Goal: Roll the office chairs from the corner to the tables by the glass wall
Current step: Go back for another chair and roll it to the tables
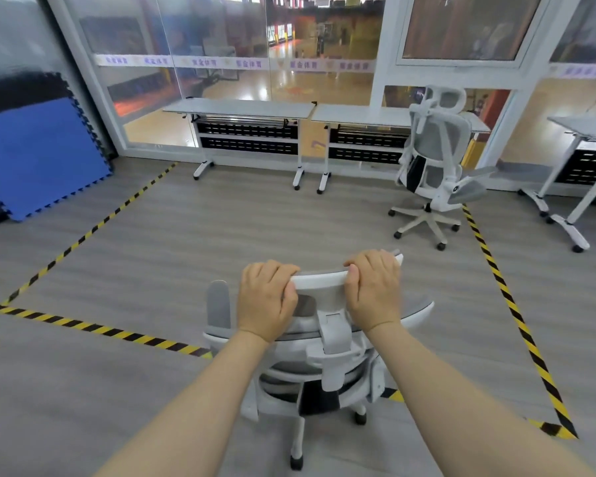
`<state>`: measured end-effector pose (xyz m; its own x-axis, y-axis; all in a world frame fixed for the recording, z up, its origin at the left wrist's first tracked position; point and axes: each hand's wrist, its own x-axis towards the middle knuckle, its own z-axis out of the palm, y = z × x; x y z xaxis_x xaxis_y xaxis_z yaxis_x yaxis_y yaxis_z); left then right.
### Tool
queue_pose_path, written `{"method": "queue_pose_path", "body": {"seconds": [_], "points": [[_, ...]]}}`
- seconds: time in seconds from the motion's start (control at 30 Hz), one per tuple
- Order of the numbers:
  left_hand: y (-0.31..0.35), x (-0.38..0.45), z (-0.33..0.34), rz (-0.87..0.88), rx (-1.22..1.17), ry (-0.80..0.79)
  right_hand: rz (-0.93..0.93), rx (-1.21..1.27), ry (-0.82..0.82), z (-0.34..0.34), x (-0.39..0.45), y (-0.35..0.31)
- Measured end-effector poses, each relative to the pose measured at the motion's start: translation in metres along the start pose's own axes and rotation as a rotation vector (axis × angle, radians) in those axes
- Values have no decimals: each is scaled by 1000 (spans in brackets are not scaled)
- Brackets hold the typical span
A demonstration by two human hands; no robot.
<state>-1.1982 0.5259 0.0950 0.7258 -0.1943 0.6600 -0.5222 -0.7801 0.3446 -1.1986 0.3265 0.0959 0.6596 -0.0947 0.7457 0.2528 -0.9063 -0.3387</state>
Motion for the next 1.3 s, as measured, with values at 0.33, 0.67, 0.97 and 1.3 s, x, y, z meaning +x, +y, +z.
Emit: {"method": "queue_pose_path", "body": {"seconds": [0.33,0.67,0.97,1.3], "points": [[-89,161,123,-6,10,38,7,-41,28,133,134,82],[-145,328,261,-91,-49,58,26,-75,-21,251,274,192],[-208,488,392,-46,-117,81,47,-135,20,365,407,291],[-270,655,508,130,-119,-101,72,-166,7,475,550,405]]}}
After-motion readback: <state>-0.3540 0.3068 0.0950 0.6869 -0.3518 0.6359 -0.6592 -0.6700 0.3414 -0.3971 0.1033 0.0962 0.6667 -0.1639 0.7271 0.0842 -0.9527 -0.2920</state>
